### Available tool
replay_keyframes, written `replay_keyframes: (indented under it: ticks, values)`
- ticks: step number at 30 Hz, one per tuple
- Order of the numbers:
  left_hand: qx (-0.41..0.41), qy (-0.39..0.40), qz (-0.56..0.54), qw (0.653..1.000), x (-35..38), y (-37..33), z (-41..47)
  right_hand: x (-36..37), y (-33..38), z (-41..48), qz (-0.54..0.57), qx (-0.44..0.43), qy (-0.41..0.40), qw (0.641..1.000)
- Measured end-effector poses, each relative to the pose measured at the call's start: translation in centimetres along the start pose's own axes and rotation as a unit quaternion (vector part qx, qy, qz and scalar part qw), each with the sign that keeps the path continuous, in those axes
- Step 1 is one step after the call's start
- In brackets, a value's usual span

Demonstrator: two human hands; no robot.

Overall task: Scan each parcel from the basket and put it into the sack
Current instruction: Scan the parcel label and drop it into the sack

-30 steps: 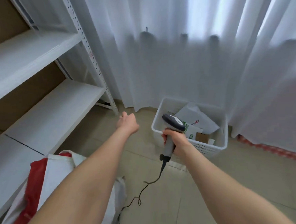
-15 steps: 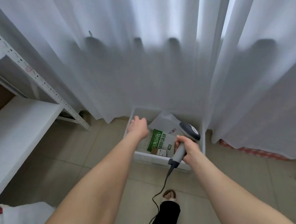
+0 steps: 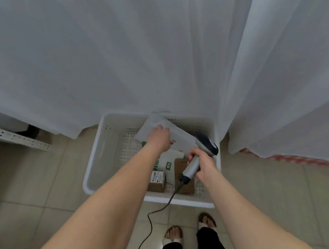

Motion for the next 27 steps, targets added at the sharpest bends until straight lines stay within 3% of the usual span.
replay_keyframes:
  ticks: [7, 14, 20, 23, 27]
  values:
    - [0.025, 0.0, 0.124, 0.992, 6.2, -2.4, 15.5, -5.1, -2.3, 14.4, 0.048, 0.023, 0.018, 0.998]
    - [0.009, -0.031, 0.302, 0.953, 9.8, -4.0, 25.3, -8.4, -3.4, 21.8, 0.088, 0.057, 0.058, 0.993]
    - [-0.043, -0.021, 0.367, 0.929, 9.9, -2.7, 24.8, -8.2, -3.4, 22.5, 0.088, 0.056, 0.064, 0.992]
    - [-0.056, 0.021, 0.325, 0.944, 9.5, -0.5, 22.0, -7.4, -3.1, 20.4, 0.081, 0.057, 0.061, 0.993]
    - [-0.068, 0.002, 0.258, 0.964, 7.6, 2.3, 16.3, -5.2, -2.5, 15.7, 0.076, 0.044, 0.06, 0.994]
Point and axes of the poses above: each hand's wrist, its own z-axis towards the middle knuckle, its own x-axis out of the palm, y = z × x, the point moved 5 cm from there along z, towards the middle knuckle, and after that the axes turned 13 degrees about y, right-handed, at the moved point
